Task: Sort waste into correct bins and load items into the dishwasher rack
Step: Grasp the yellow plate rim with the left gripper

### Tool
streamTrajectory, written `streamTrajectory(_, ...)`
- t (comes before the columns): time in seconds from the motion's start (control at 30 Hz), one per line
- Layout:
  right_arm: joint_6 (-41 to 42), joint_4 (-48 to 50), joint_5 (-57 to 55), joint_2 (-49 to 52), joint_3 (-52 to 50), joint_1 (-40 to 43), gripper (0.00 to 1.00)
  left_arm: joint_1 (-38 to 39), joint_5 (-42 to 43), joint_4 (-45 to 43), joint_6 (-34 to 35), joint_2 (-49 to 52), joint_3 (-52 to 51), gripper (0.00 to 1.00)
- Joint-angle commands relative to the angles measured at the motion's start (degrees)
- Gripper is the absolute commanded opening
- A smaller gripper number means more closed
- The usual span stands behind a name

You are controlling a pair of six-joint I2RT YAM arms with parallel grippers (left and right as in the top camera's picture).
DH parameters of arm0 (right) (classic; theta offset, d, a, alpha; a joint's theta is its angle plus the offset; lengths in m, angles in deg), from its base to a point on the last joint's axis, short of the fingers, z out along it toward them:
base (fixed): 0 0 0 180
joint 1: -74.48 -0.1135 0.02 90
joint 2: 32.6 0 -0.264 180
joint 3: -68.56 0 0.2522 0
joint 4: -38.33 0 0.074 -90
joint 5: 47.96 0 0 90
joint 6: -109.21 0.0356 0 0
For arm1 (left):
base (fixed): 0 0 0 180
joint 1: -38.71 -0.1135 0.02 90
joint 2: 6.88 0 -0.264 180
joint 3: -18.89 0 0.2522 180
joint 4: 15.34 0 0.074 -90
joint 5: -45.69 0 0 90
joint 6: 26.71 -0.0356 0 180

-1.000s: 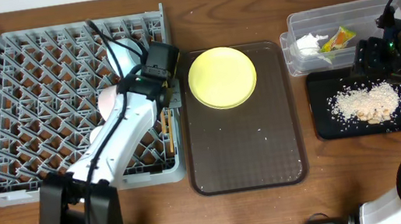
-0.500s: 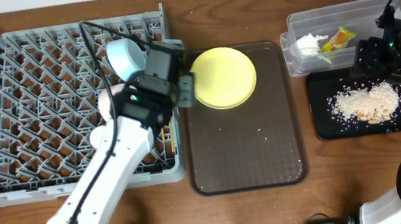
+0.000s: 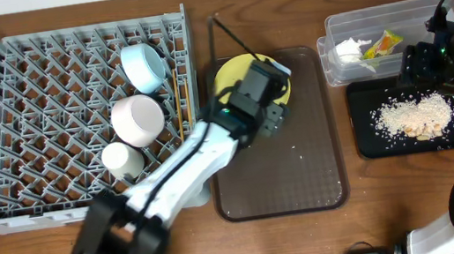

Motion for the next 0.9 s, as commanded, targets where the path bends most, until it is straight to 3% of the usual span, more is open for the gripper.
streamTrajectory(0.0, -0.68, -0.07, 0.48, -1.53, 0.04, 0.13, 0.81, 0.98, 0.17, -1.97, -2.19, 4.79, 0.55, 0.73)
streamTrajectory(0.3, -0.7, -0.26, 0.46, -1.53, 0.04, 0.13, 0.8, 1.44, 0.15, -7.28, -2.14, 12.96, 0.55, 0.71)
streamTrajectory(0.4, -0.7, -0.26, 0.48, -1.53, 0.04, 0.13, 0.8, 1.44, 0.15, -7.19, -2.12, 14.45, 0.52, 0.66)
streamTrajectory(0.5, -0.7, -0.28, 0.48, -1.53, 0.04, 0.15, 0.8, 1.53, 0.37, -6.69, -1.44, 15.65, 0.52, 0.55)
streamTrajectory(0.63, -0.7, -0.33, 0.48, -1.53, 0.04, 0.13, 0.8, 2.29, 0.39, -5.29, -1.44, 15.78, 0.52, 0.28)
streamTrajectory(0.87, -0.7, -0.63, 0.46, -1.53, 0.04, 0.13, 0.8, 6.73, 0.39, -4.66, -1.49, 15.28, 0.55, 0.08)
